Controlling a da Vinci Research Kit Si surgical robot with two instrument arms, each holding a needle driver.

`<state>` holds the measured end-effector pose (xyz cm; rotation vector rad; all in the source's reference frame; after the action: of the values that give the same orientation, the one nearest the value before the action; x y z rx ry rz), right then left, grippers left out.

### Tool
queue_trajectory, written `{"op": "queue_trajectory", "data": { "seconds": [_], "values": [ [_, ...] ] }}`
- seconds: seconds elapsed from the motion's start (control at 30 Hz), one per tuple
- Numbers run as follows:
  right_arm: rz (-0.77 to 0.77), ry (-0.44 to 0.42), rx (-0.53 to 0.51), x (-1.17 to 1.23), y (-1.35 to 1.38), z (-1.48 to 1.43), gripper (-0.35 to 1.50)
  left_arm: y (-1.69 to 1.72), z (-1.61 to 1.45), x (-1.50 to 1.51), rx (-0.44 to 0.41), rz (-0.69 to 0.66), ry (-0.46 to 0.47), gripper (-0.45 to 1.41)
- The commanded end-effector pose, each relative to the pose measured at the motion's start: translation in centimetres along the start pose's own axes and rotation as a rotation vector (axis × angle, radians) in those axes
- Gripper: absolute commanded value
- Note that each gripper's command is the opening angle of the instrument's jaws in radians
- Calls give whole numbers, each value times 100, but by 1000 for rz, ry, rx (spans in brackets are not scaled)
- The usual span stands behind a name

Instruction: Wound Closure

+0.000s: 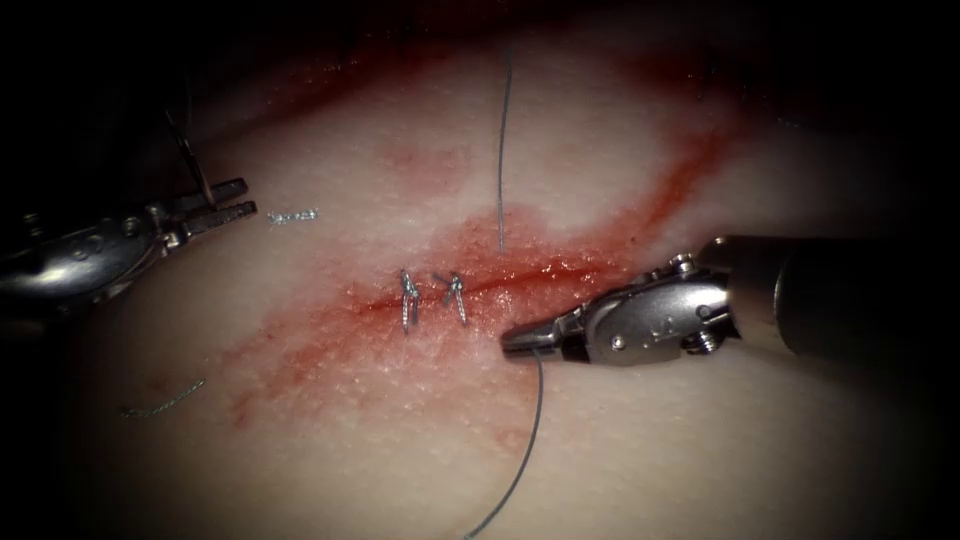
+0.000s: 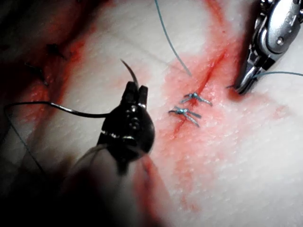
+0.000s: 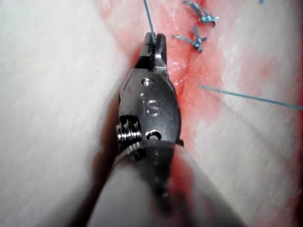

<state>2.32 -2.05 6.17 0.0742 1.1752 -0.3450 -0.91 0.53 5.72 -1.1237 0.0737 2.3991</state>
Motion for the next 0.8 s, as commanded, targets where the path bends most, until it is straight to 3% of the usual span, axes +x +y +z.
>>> {"op": "queue_trajectory", "data": {
  "seconds": [0.03,0.3,0.63,0.67,0.73,0.77,0.8],
  "values": [
    [-8,21,32,7,-6,11,-35,2,8,-2,-1,0,1,-38],
    [-28,57,135,38,-24,18,-35,3,8,-2,-3,0,2,-38],
    [2,77,205,48,-29,18,-35,3,8,-2,-3,-1,2,-40],
    [1,67,192,47,-27,16,-3,3,8,-2,-3,-1,1,-40],
    [13,13,126,45,-18,6,93,3,7,-2,-3,-1,1,-38],
    [25,-3,107,44,-13,1,115,3,7,-2,-3,-1,1,-38],
    [31,-13,99,42,-8,-6,125,3,7,-2,-3,-1,1,-38]
  ]
}}
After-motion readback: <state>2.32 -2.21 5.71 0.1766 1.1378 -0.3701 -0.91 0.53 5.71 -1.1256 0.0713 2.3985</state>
